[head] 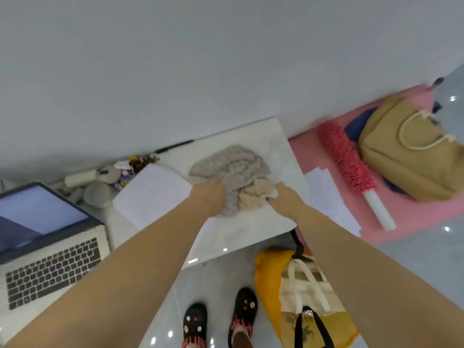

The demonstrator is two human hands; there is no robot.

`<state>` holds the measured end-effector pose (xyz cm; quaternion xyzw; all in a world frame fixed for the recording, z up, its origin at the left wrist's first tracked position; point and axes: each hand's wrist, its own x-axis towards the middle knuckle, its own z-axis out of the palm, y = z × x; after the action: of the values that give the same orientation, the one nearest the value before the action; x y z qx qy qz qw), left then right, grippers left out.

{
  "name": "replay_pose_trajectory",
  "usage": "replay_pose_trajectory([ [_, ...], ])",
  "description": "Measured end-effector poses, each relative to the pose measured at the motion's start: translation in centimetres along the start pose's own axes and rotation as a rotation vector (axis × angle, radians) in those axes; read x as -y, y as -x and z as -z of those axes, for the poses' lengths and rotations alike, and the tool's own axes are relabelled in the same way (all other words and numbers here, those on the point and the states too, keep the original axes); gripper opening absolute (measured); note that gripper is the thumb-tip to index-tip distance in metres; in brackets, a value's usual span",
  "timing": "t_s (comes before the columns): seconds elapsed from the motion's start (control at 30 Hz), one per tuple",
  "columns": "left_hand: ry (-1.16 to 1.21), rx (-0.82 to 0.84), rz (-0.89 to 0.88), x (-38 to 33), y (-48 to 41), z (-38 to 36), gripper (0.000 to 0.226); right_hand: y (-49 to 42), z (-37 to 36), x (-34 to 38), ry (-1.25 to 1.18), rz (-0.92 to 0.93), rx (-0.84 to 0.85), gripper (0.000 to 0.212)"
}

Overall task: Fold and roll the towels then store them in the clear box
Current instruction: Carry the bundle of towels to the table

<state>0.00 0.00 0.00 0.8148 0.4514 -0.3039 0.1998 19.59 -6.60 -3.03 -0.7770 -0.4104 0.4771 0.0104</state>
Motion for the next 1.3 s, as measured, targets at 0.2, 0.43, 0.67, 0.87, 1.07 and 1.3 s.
replay_pose_trajectory([
  [0.2,0.135,0.059,0.119,-1.1,-8.1,-6.6,0.031,-6.9,-5.1,-2.0,-0.694,-0.285,-0.073,0.082],
  [0.43,0.686,-0.306,0.204,-2.1,-8.1,-5.2,0.02,-6.0,-6.3,0.1,-1.094,-0.286,0.019,0.034],
  [0.67,1.766,-0.393,0.471,0.9,1.2,4.3,0.033,3.5,-0.6,7.3,-1.549,0.001,0.307,0.022],
  [0.87,2.017,-0.536,0.286,2.0,14.6,10.7,0.019,13.2,3.3,16.7,-1.835,0.008,0.438,0.036],
  [1.07,2.244,-0.84,0.273,5.7,31.4,13.3,0.021,28.2,1.0,26.9,-1.666,0.19,0.542,0.032],
  [1.3,2.151,-1.31,0.345,11.0,55.6,9.4,0.021,47.9,-10.3,35.4,-1.395,0.395,0.851,0.031],
])
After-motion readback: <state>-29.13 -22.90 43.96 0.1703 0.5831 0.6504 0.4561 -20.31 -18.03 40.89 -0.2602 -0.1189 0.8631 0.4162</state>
